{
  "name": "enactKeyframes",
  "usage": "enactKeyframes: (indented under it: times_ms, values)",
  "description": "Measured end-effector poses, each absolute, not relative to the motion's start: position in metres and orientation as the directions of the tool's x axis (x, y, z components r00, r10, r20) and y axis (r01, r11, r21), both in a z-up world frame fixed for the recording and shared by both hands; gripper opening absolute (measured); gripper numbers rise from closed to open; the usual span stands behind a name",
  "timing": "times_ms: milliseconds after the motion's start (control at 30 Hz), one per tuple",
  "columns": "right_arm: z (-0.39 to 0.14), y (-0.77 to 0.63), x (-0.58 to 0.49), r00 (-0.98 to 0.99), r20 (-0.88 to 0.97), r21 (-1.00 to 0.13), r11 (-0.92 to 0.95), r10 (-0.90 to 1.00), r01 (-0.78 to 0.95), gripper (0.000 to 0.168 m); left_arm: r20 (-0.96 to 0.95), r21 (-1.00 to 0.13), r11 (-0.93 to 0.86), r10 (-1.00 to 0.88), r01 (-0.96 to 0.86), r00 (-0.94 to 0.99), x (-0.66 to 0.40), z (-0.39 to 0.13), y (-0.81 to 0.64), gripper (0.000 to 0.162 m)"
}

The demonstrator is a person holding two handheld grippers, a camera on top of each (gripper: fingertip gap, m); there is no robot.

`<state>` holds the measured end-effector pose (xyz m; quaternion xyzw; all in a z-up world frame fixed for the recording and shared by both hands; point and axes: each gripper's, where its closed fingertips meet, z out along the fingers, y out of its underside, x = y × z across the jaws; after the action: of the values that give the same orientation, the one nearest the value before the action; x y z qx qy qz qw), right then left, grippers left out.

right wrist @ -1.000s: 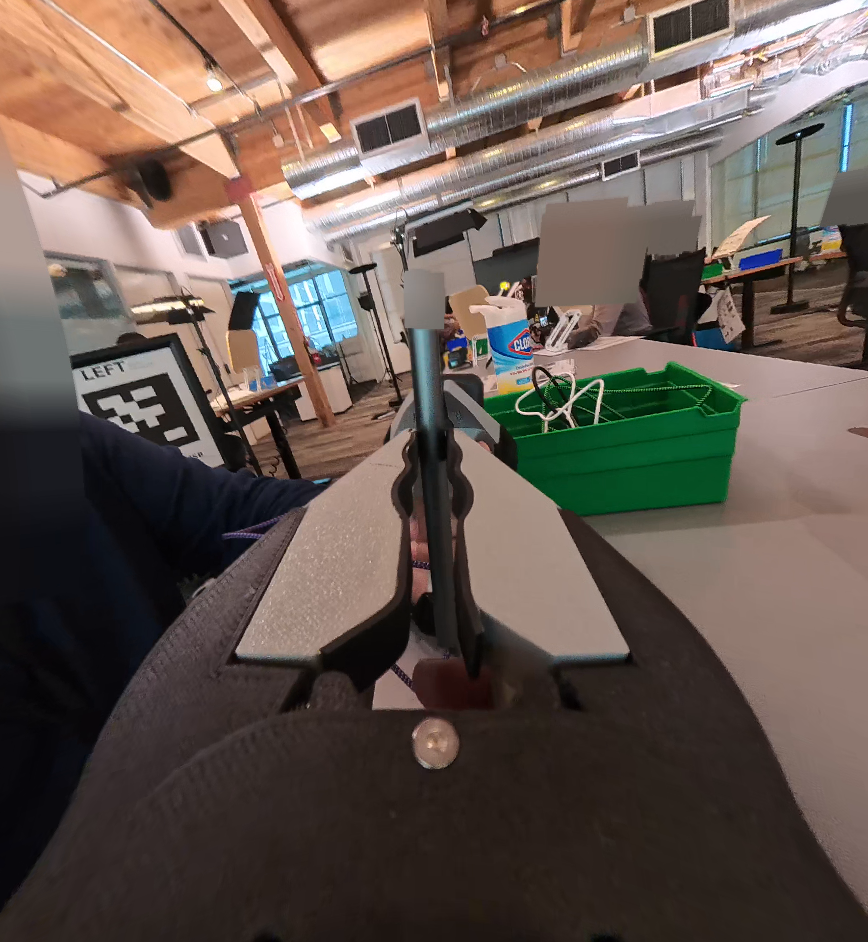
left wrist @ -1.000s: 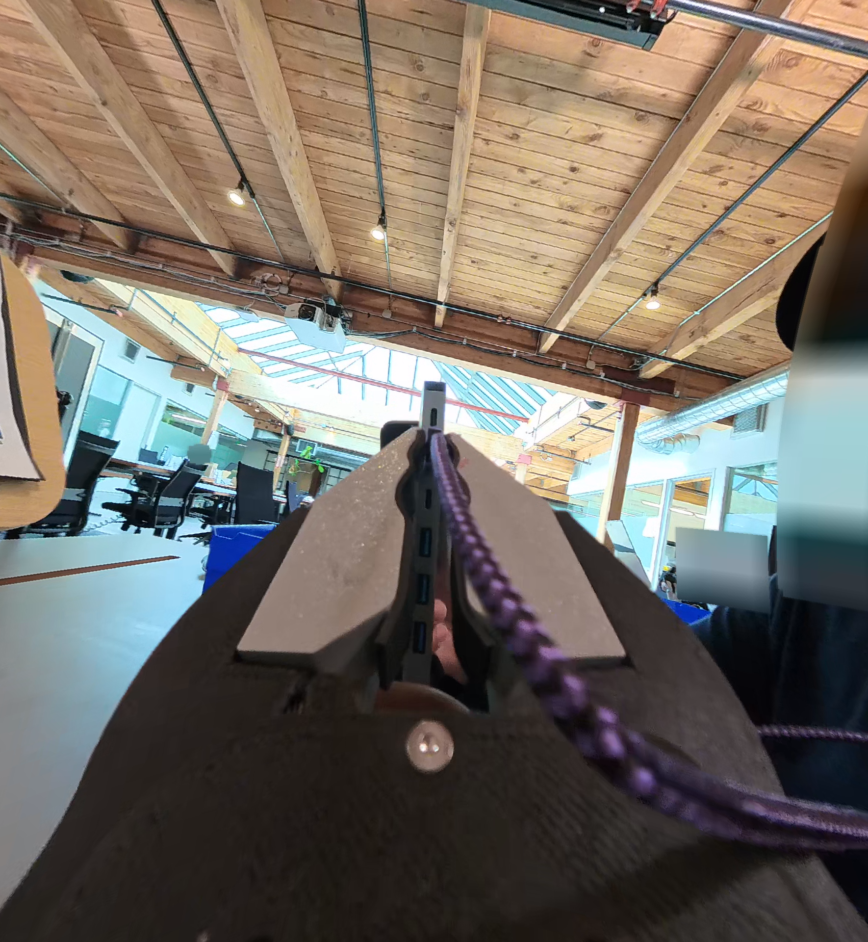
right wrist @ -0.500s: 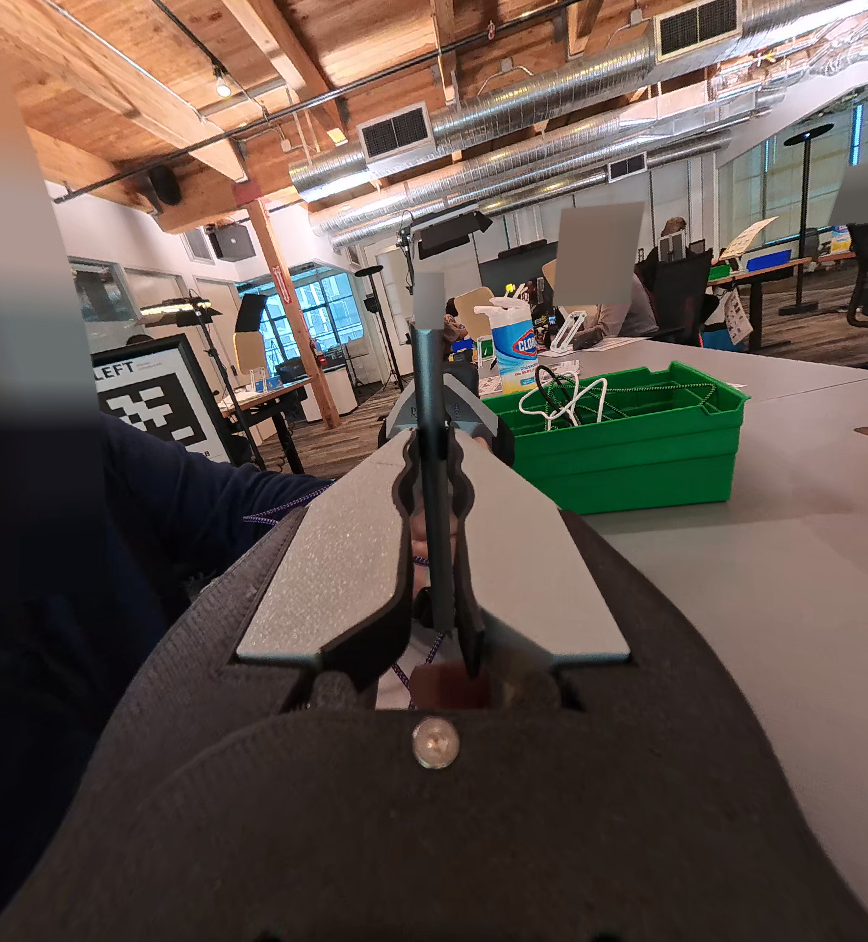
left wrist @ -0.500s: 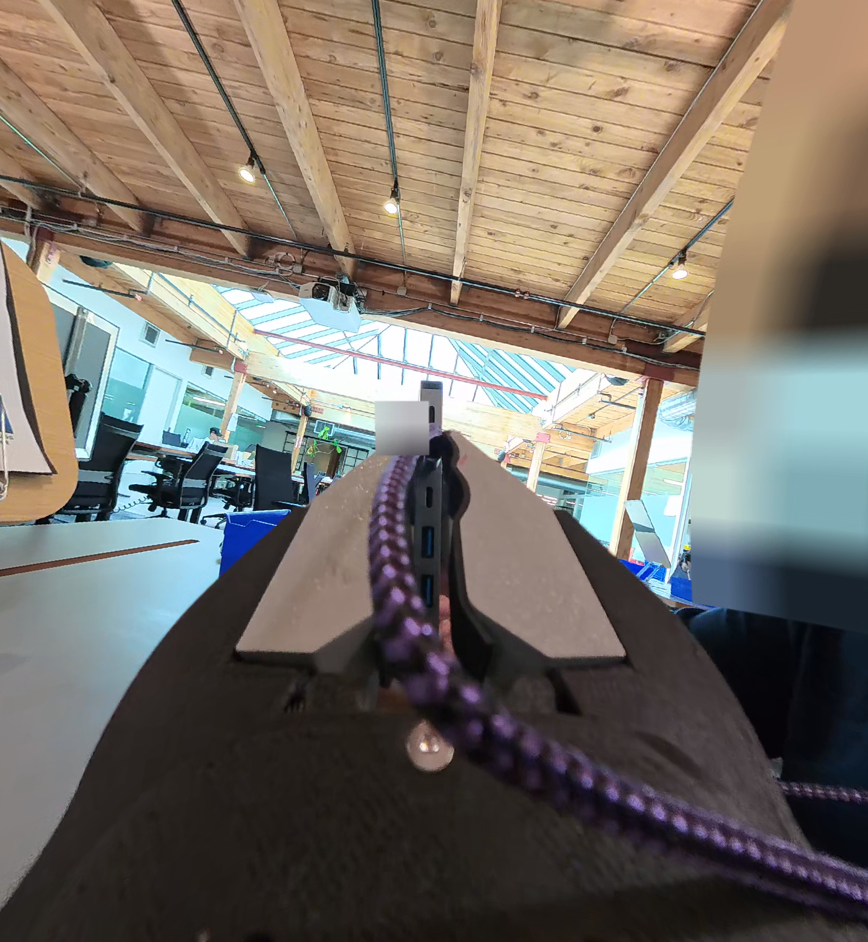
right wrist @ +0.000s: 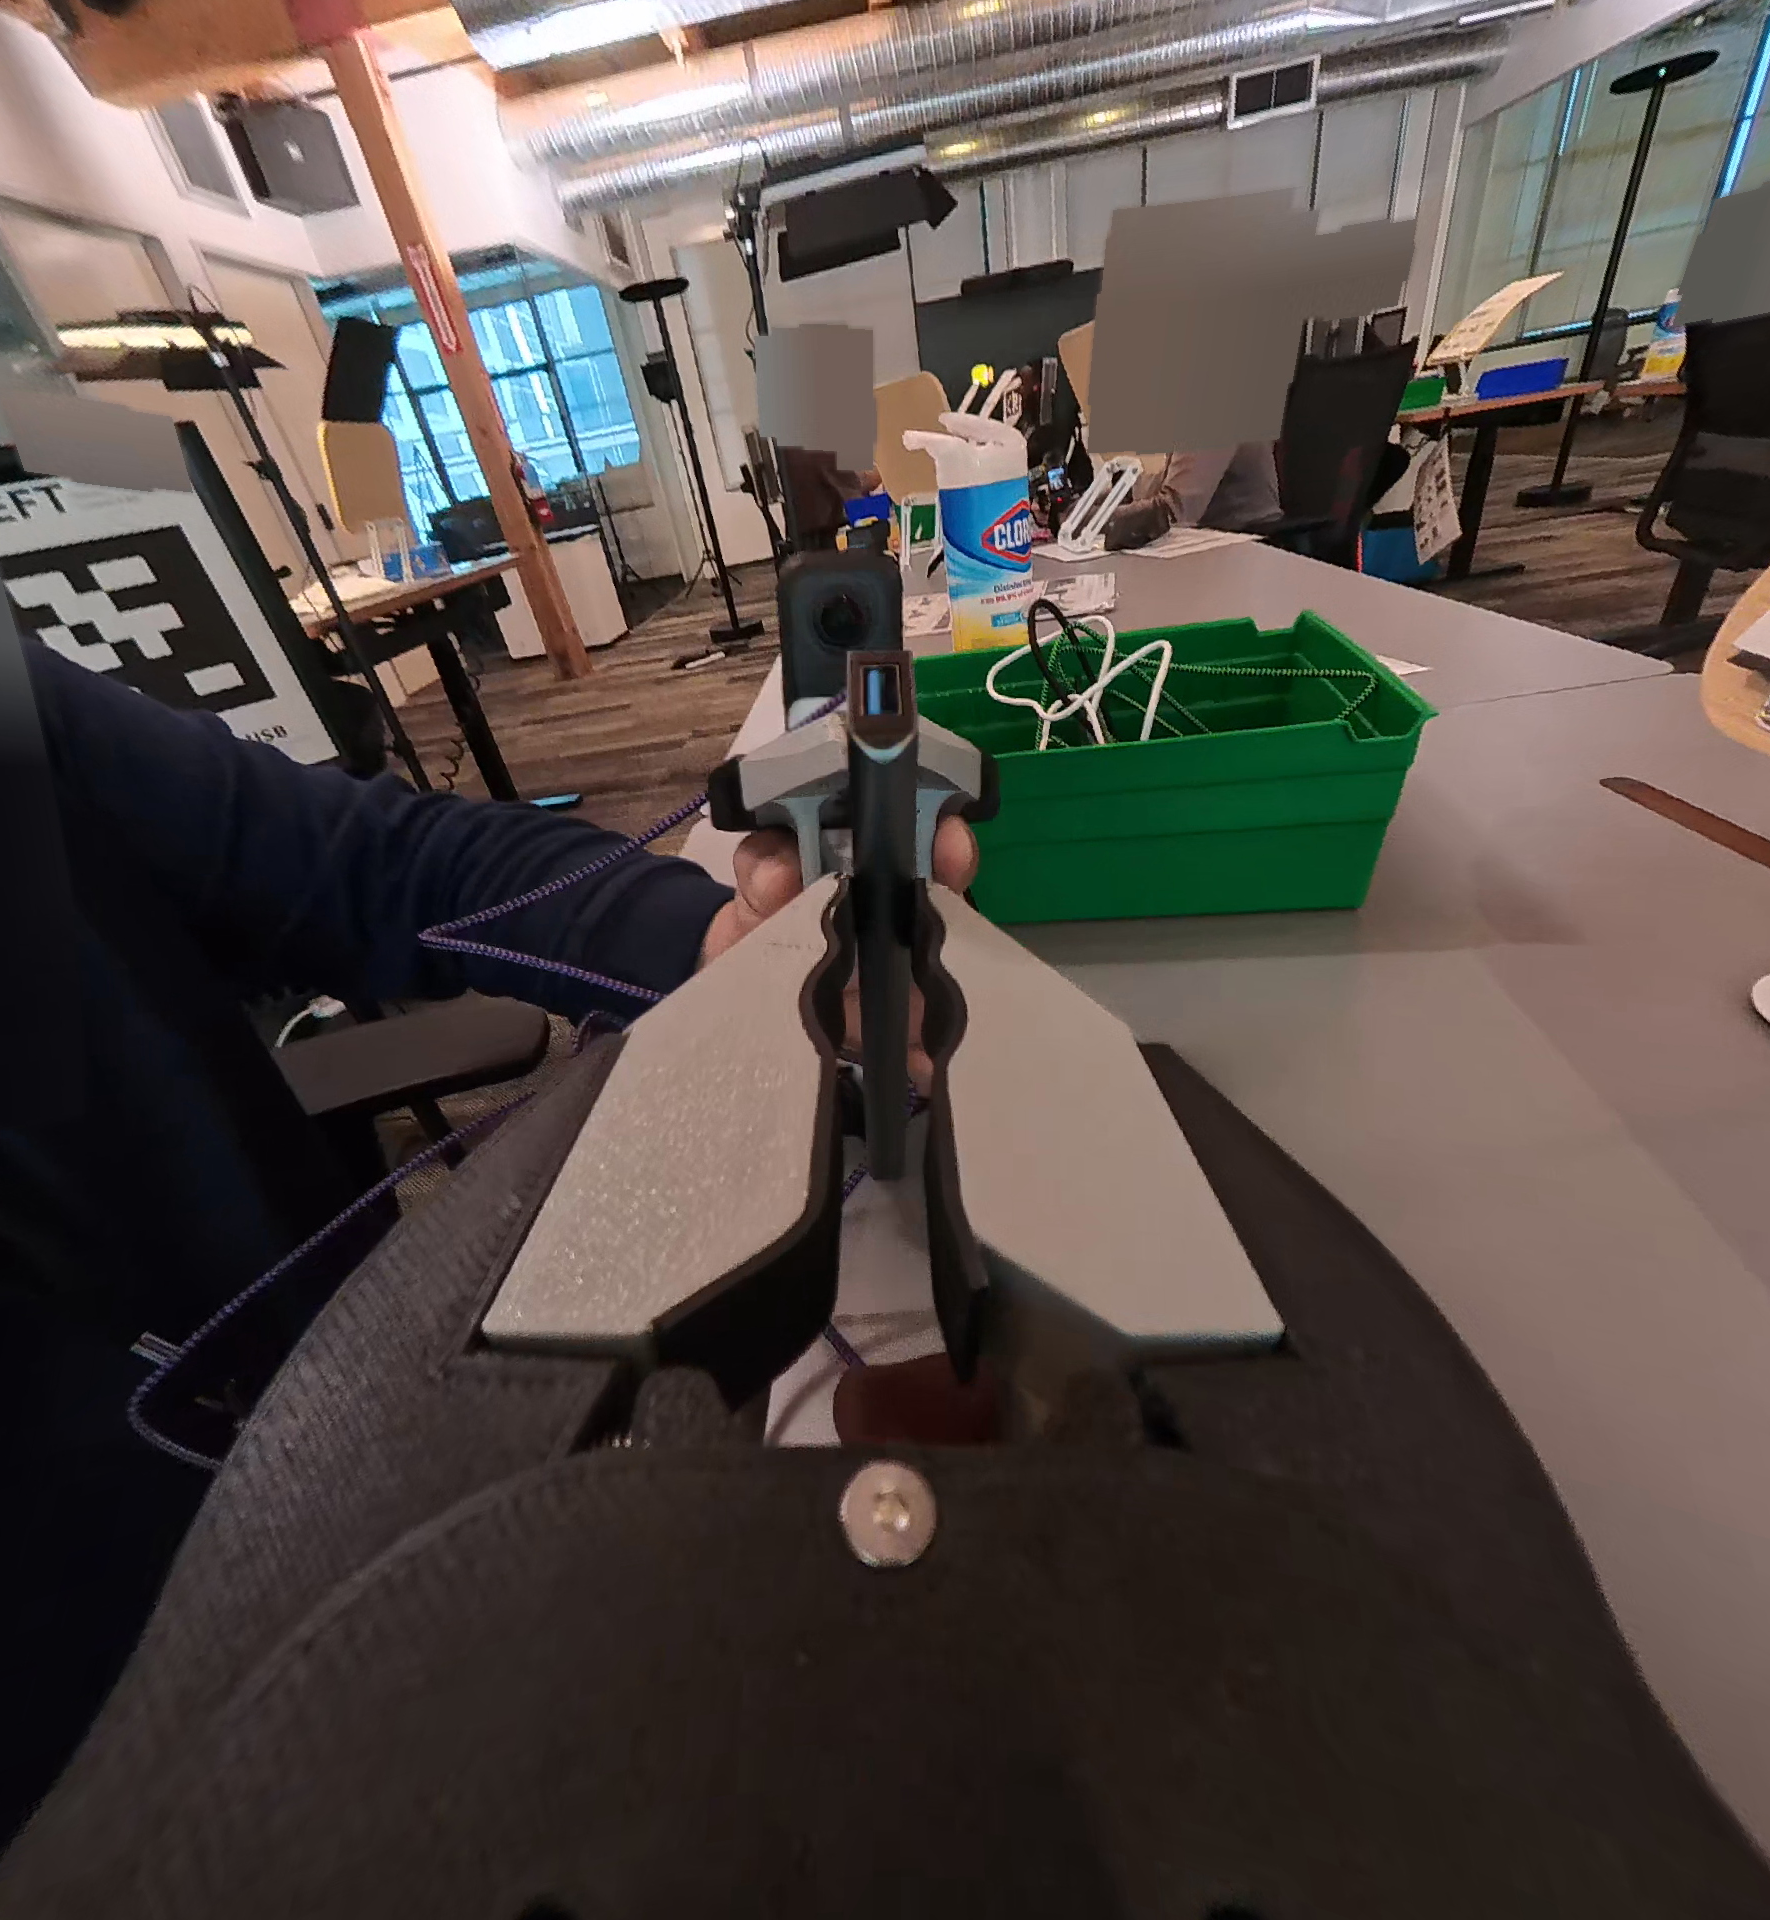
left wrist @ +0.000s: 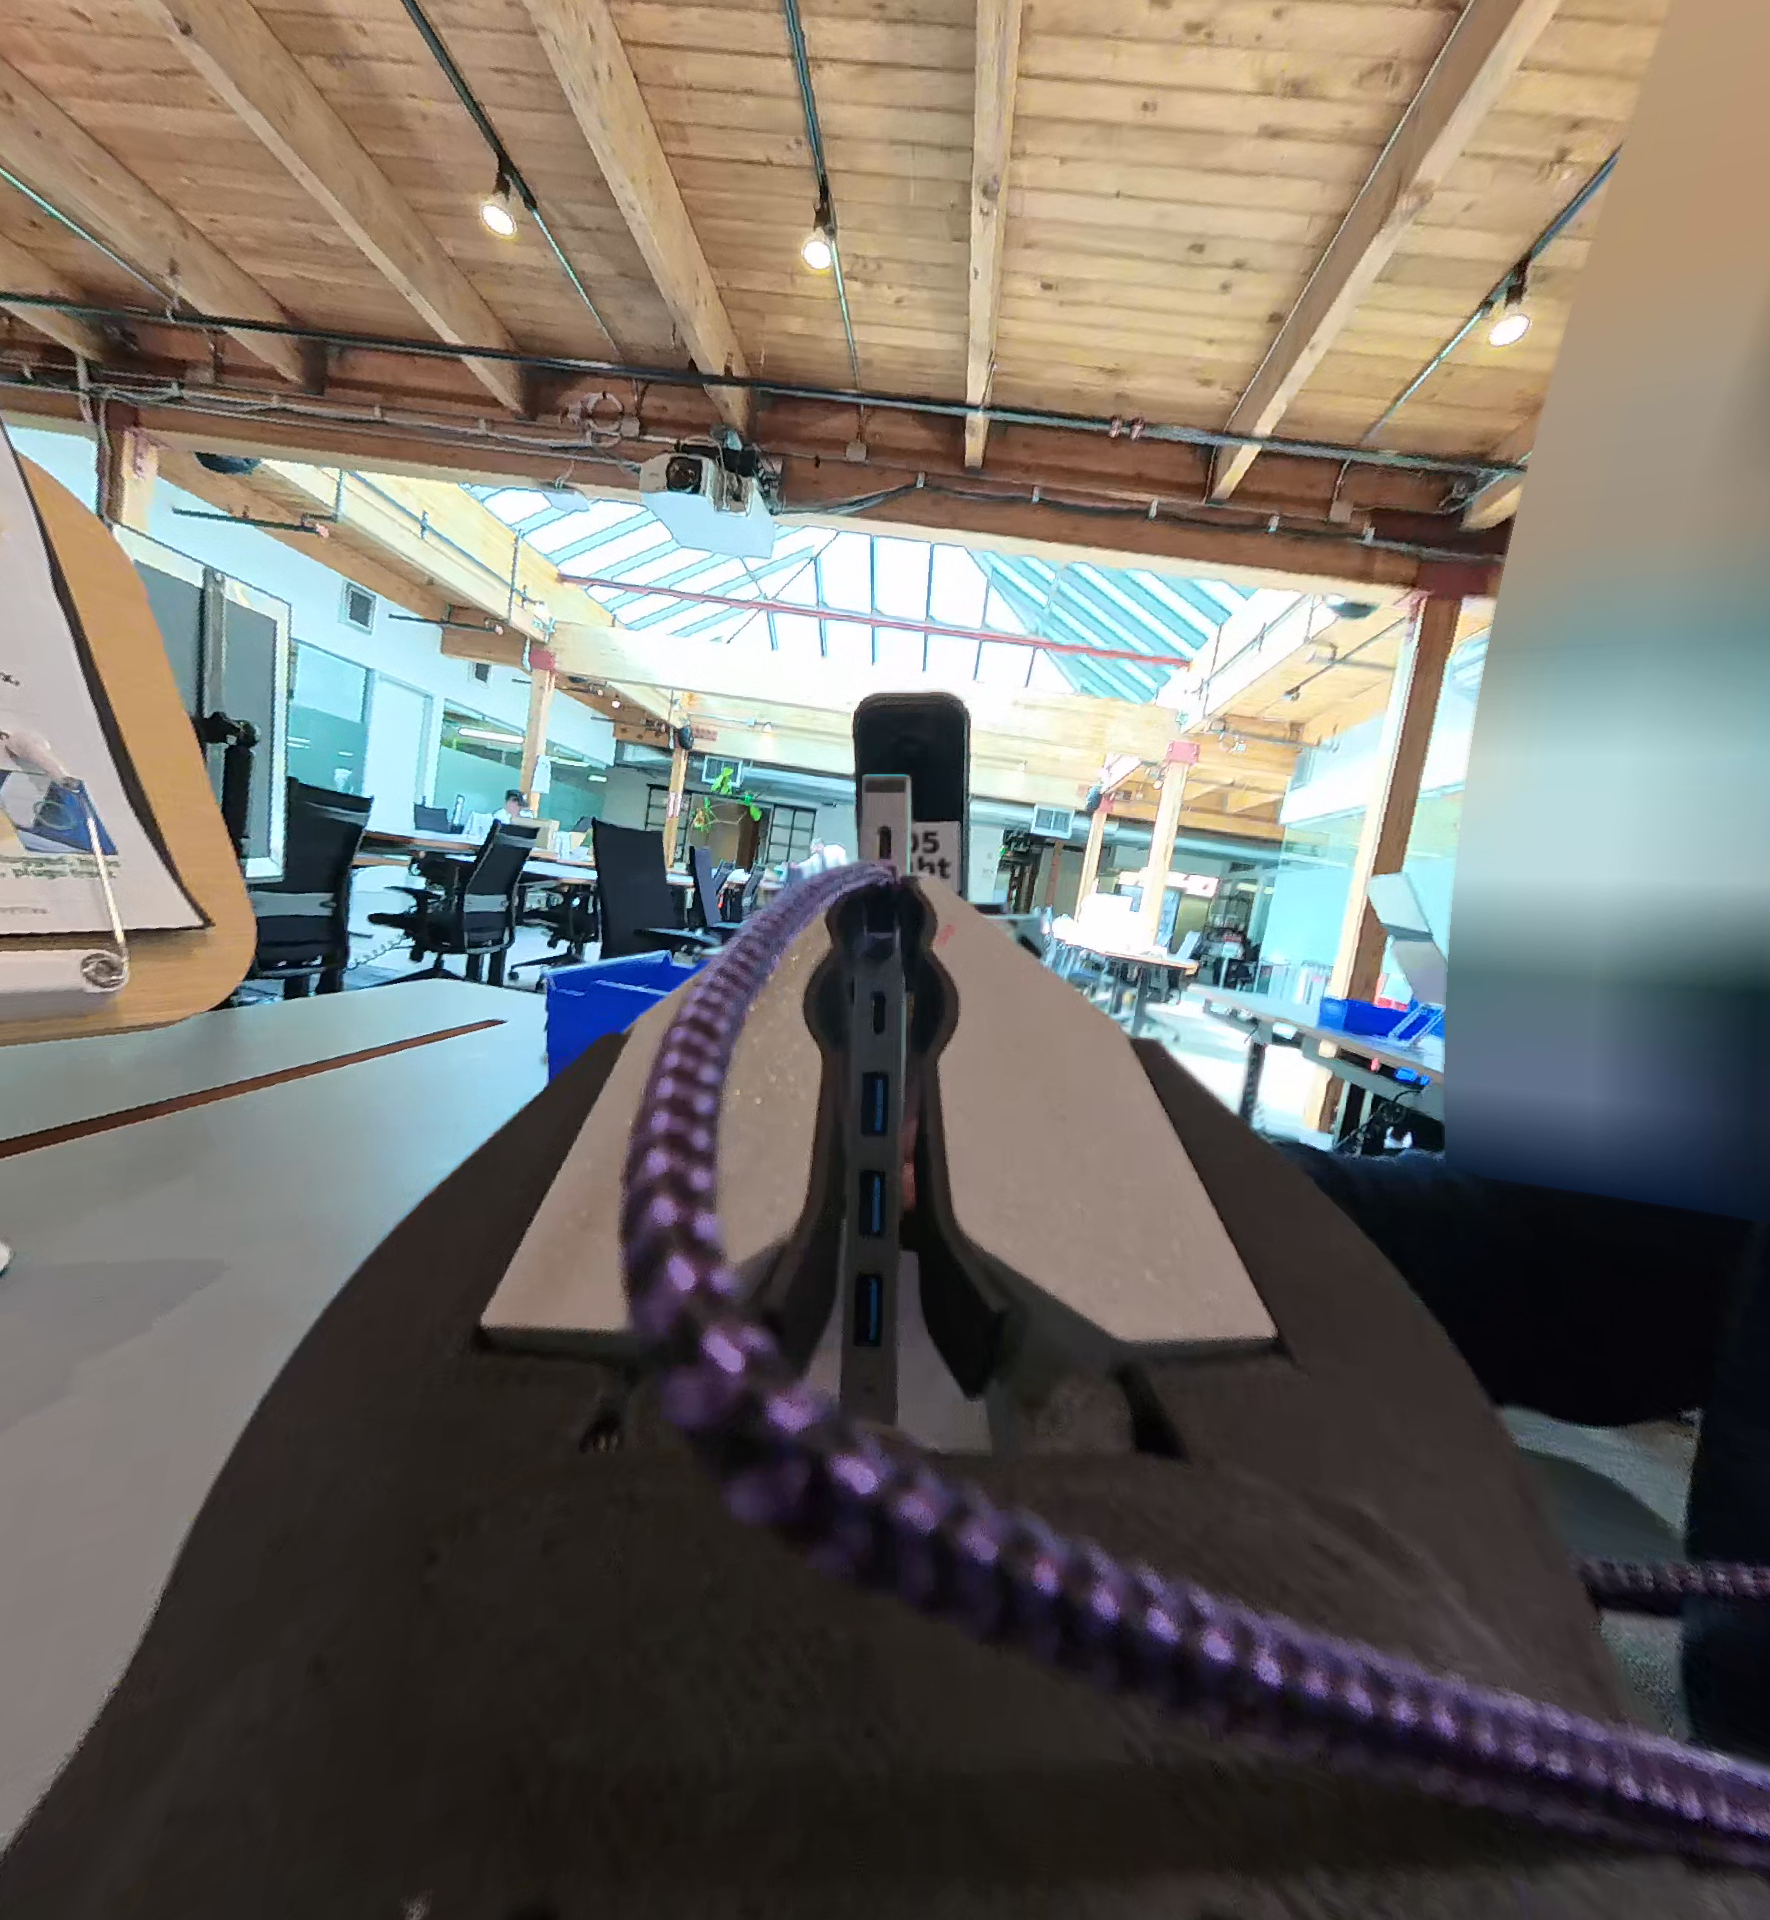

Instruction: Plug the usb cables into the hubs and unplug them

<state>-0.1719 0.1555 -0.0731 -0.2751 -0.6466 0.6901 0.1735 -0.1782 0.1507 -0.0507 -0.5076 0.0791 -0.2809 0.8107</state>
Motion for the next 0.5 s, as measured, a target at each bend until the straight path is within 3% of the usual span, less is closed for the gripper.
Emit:
enactKeyframes:
  times_ms: [233,500]
  values:
    - [-0.066,0.159,-0.178,-0.781,-0.183,-0.979,-0.187,0.597,0.087,0.007,0.235,-0.818,0.320,-0.571,0.477,0.787,-0.187,-0.051,0.151,0.004]
    - [-0.064,0.156,-0.177,-0.782,-0.198,-0.974,-0.211,0.591,0.087,0.008,0.231,-0.838,0.305,-0.552,0.452,0.801,-0.182,-0.055,0.153,0.004]
